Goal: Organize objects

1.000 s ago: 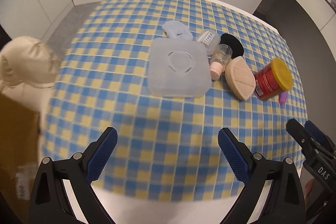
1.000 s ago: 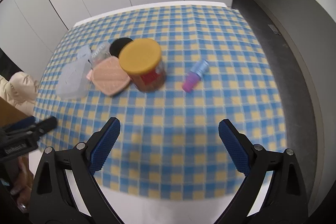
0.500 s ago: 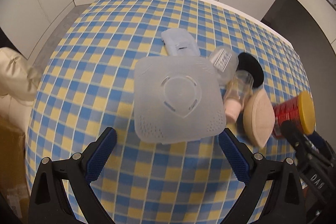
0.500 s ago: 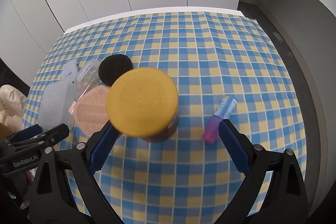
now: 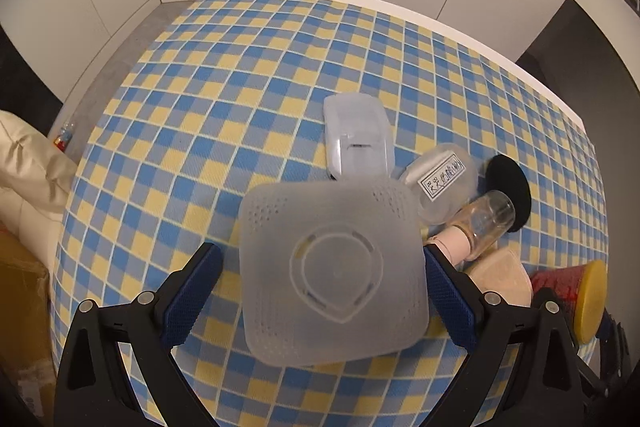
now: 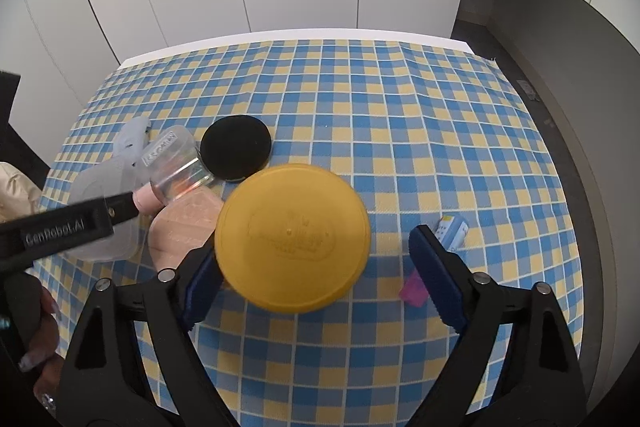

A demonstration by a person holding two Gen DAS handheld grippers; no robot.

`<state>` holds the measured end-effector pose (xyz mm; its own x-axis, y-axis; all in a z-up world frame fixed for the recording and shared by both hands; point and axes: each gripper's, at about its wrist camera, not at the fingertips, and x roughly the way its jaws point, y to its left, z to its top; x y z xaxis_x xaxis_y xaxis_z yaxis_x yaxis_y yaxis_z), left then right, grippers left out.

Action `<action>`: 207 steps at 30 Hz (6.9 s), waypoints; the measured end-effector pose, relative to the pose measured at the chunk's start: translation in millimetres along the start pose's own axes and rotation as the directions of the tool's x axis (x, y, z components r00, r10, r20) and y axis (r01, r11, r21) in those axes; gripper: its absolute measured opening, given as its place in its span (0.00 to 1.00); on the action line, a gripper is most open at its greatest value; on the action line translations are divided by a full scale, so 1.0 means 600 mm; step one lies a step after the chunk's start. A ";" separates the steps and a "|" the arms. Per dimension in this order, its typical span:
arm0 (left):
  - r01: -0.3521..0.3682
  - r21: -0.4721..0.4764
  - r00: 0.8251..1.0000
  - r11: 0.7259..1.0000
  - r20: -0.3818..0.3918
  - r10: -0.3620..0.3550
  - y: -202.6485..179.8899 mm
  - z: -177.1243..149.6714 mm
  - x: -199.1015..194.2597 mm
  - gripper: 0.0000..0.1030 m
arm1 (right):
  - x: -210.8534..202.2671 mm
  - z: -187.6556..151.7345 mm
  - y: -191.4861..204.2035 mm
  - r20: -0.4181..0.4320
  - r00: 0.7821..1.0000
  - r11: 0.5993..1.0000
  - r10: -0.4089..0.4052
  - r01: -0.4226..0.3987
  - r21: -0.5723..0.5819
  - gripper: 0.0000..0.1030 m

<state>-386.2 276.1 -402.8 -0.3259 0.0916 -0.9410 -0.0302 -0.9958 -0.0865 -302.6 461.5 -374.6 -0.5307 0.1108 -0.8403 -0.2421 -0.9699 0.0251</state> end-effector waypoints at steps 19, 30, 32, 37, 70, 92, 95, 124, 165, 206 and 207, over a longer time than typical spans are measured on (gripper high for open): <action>-0.090 0.069 0.994 0.994 0.074 0.085 0.008 -0.026 -0.029 0.81 | 0.014 0.003 0.009 -0.014 0.999 1.000 -0.031 0.031 0.004 0.55; -0.087 0.089 0.992 0.992 0.099 0.079 0.009 -0.008 -0.090 0.81 | -0.015 0.012 0.005 -0.015 1.000 1.000 -0.021 0.021 0.003 0.55; -0.089 0.095 0.991 0.991 0.112 0.079 0.008 -0.002 -0.107 0.81 | -0.028 0.018 0.002 -0.008 1.000 1.000 -0.019 0.019 0.009 0.55; -0.082 0.111 0.988 0.990 0.142 0.066 -0.002 0.009 -0.157 0.81 | -0.069 0.045 0.000 0.006 1.000 1.000 -0.017 0.017 0.018 0.55; -0.032 0.105 0.926 0.994 0.377 -0.010 -0.008 0.051 -0.593 0.81 | -0.511 0.211 0.033 0.215 0.976 1.000 0.014 -0.010 -0.022 0.55; -0.019 0.086 0.901 0.996 0.433 -0.021 0.031 0.004 -0.709 0.81 | -0.648 0.193 0.079 0.267 0.964 0.996 0.002 0.022 -0.087 0.55; -0.020 0.088 0.905 0.996 0.425 -0.020 0.036 0.001 -0.709 0.81 | -0.650 0.188 0.084 0.263 0.965 0.996 0.001 0.023 -0.091 0.55; -0.013 0.153 0.890 0.988 0.453 -0.058 0.080 -0.188 -0.777 0.81 | -0.692 0.051 0.075 0.225 0.974 0.996 0.008 0.013 -0.092 0.55; -0.068 0.128 0.901 0.989 0.433 0.006 0.221 -0.438 -0.764 0.81 | -0.761 -0.254 0.074 0.116 0.992 0.994 0.053 -0.041 -0.103 0.55; -0.079 0.000 0.920 0.997 0.386 0.073 0.334 -0.473 -0.763 0.81 | -0.772 -0.283 0.156 0.087 0.988 0.970 0.129 -0.108 -0.217 0.55; -0.082 -0.009 0.920 0.997 0.384 0.080 0.341 -0.473 -0.764 0.81 | -0.772 -0.283 0.162 0.086 0.987 0.968 0.133 -0.111 -0.224 0.55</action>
<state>25.2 30.2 -82.3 -0.6651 0.0051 -0.7468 0.0055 -0.9999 -0.0117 57.6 279.0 -75.0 -0.6258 -0.0012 -0.7799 0.0065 -1.0000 -0.0036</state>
